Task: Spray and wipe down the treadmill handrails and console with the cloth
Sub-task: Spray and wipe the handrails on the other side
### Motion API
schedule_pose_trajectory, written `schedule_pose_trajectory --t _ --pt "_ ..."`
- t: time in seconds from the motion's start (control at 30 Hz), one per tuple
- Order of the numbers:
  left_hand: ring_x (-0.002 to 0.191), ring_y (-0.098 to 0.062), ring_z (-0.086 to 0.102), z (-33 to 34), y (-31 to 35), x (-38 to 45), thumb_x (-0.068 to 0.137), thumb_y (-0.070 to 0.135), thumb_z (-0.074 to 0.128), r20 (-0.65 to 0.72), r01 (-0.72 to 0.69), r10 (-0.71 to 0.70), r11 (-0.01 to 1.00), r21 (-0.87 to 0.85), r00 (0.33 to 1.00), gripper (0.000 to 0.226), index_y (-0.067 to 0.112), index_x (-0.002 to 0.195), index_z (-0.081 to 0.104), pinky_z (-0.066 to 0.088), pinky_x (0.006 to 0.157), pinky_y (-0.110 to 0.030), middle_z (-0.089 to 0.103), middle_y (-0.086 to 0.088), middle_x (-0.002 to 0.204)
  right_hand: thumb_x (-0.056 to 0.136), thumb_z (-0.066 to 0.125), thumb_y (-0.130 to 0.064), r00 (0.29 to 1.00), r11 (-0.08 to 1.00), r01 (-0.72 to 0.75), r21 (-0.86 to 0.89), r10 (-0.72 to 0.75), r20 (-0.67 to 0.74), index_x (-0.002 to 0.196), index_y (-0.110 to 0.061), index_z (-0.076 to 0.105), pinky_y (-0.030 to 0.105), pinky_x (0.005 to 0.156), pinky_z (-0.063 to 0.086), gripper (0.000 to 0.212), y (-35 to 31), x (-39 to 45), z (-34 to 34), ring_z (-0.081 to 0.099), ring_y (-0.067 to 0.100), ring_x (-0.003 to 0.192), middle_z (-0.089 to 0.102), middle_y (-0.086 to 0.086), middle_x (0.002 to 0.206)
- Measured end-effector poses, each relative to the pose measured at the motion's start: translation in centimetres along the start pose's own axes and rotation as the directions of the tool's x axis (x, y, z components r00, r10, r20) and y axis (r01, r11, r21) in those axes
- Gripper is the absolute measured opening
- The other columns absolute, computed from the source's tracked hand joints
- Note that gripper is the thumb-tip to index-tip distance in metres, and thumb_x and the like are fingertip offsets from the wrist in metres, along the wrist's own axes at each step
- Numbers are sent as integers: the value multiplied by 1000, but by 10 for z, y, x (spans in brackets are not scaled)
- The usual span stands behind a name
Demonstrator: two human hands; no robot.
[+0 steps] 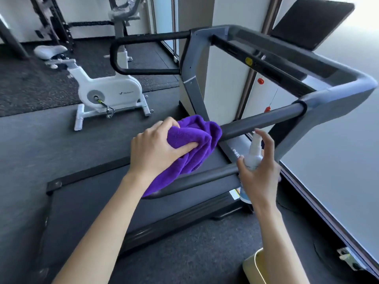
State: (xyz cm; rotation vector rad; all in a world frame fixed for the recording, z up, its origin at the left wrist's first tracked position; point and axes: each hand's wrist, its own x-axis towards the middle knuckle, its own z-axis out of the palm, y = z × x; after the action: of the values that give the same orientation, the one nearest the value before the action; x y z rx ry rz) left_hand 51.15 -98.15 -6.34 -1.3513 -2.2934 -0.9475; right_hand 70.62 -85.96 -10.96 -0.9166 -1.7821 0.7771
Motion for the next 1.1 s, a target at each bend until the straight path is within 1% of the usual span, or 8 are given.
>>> schedule_pose_trajectory --t 0.2,0.3,0.37,0.53,0.73,0.83,0.93,1.1 --pt "76 -28 59 7 26 -26 73 72 58 -187 181 -153 973 146 970 57 18 92 60 42 62 -34 62 3 88 82 62 -3 959 990 99 95 -121 256 129 -43 43 19 48 44 64 17 34 -21 49 13 54 59 -11 73" --pt "78 -32 60 27 54 -4 75 76 53 -164 220 -184 946 240 969 59 21 95 64 41 67 -36 66 1 91 82 63 -2 925 980 154 124 -187 332 131 -39 44 23 55 46 65 17 45 -29 52 12 62 57 -26 95" --pt "82 -31 61 48 76 15 75 78 51 -123 229 -203 937 262 971 60 23 96 63 39 67 -35 66 1 93 81 63 -2 908 977 167 130 -204 367 131 -40 43 25 53 46 66 17 49 -35 50 13 56 59 -21 89" --pt "81 -28 59 81 114 28 76 79 50 -86 202 -185 937 286 979 61 22 96 63 40 68 -36 63 1 90 80 64 0 925 974 173 144 -211 317 129 -40 44 14 48 42 66 24 52 -47 51 14 57 57 -33 89" --pt "84 -31 61 37 66 0 73 78 51 -153 215 -179 939 267 972 61 21 93 64 43 69 -37 65 0 91 81 62 -2 943 990 97 105 -125 309 128 -43 43 20 52 44 66 37 50 -54 51 16 61 53 -39 91" --pt "91 -32 61 16 39 -14 72 77 52 -211 349 -308 916 199 928 60 22 94 63 46 71 -40 65 1 94 81 61 -2 952 994 55 92 -80 295 128 -44 43 17 50 40 65 44 52 -54 48 14 57 59 -17 78" --pt "91 -35 60 15 37 -18 73 72 57 -270 440 -397 890 123 877 58 18 93 63 47 71 -43 65 -3 93 81 58 -3 959 998 14 69 -33 281 128 -46 41 29 50 43 66 48 56 -50 41 13 49 49 -8 62" --pt "87 -35 60 47 74 5 78 70 56 -236 347 -285 893 286 929 52 22 94 66 40 74 -40 68 -3 96 81 58 -2 967 995 12 98 -36 253 129 -45 41 37 50 48 66 54 60 -52 46 23 51 57 -9 74"
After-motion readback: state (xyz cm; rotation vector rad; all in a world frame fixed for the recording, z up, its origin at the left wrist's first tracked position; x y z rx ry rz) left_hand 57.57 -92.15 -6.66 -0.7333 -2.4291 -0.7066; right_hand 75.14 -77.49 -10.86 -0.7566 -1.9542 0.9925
